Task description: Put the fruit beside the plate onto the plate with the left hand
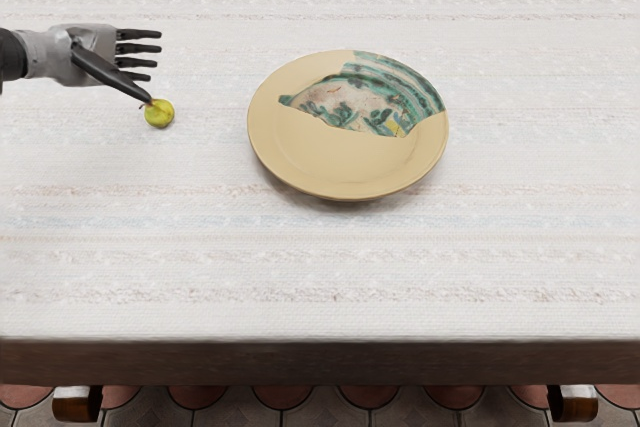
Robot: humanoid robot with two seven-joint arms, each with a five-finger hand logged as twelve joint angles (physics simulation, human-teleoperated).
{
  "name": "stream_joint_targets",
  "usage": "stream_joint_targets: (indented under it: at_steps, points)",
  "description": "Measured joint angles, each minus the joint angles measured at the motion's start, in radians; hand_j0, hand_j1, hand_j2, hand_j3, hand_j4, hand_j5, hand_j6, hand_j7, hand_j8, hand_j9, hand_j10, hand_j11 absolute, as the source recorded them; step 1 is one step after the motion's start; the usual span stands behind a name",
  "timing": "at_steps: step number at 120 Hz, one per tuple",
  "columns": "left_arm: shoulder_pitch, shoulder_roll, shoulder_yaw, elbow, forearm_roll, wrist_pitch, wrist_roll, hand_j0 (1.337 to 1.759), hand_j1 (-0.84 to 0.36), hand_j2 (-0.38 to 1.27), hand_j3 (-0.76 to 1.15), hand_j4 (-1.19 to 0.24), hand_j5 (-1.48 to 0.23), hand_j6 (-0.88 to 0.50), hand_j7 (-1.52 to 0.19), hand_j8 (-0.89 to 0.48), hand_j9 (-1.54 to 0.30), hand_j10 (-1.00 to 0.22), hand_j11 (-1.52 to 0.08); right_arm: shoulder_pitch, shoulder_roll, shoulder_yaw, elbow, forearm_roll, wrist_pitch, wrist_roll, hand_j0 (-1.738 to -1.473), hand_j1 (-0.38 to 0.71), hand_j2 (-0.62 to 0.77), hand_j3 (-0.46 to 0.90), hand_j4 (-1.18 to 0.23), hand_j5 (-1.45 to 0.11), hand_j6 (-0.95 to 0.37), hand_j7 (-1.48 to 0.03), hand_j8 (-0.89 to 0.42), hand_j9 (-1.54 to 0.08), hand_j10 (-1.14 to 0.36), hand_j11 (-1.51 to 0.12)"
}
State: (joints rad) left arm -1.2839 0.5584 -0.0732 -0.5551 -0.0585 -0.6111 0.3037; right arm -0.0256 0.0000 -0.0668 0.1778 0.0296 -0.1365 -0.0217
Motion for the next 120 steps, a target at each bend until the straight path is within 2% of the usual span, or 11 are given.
stream_joint_targets:
  at_steps: [24,37,50,77,102,120]
  points:
    - [-0.024,0.0,0.001,0.011,0.07,0.0,0.0,1.658,0.35,0.0,0.0,0.0,0.0,0.0,0.0,0.0,0.0,0.0,0.0,-0.006,0.0,0.0,-0.002,-0.002,0.0,-0.005,-1.658,-0.31,-0.01,0.0,-0.03,-0.04,-0.03,-0.04,-0.03,-0.04,-0.03,-0.04]
    - [-0.096,0.0,0.001,0.013,0.263,0.0,0.0,1.658,0.35,0.0,0.0,0.0,0.0,0.0,0.0,0.0,0.0,0.0,0.0,-0.008,0.0,0.001,-0.004,-0.002,0.0,-0.007,-1.658,-0.31,-0.01,0.0,-0.03,-0.04,-0.03,-0.04,-0.03,-0.04,-0.03,-0.04]
    - [-0.131,-0.002,0.002,0.015,0.436,0.0,0.002,1.658,0.35,0.0,0.0,0.0,0.0,0.0,0.0,0.0,0.0,0.0,0.0,-0.009,0.0,0.001,-0.004,-0.002,0.0,-0.008,-1.658,-0.31,-0.01,0.0,-0.03,-0.04,-0.03,-0.04,-0.03,-0.04,-0.03,-0.04]
    - [-0.135,-0.044,0.011,0.01,0.72,0.0,0.004,1.658,0.35,0.0,0.0,0.0,0.0,0.0,0.0,0.0,0.0,0.0,0.0,-0.009,0.0,0.001,-0.004,-0.002,0.0,-0.009,-1.658,-0.31,-0.01,0.0,-0.03,-0.04,-0.03,-0.04,-0.03,-0.04,-0.03,-0.04]
    - [-0.2,-0.166,0.211,0.01,0.795,0.0,0.004,1.658,0.35,0.0,0.0,0.0,0.0,0.0,0.0,0.0,0.0,0.0,0.0,-0.009,0.0,0.001,-0.004,-0.002,0.0,-0.01,-1.658,-0.31,-0.01,0.0,-0.03,-0.04,-0.03,-0.04,-0.03,-0.04,-0.03,-0.04]
    - [-0.204,-0.201,0.298,0.01,0.825,0.0,0.001,1.658,0.35,0.0,0.0,0.0,0.0,0.0,0.0,0.0,0.0,0.0,0.0,-0.01,0.0,0.001,-0.004,-0.002,0.0,-0.01,-1.658,-0.31,-0.01,0.0,-0.03,-0.04,-0.03,-0.04,-0.03,-0.04,-0.03,-0.04]
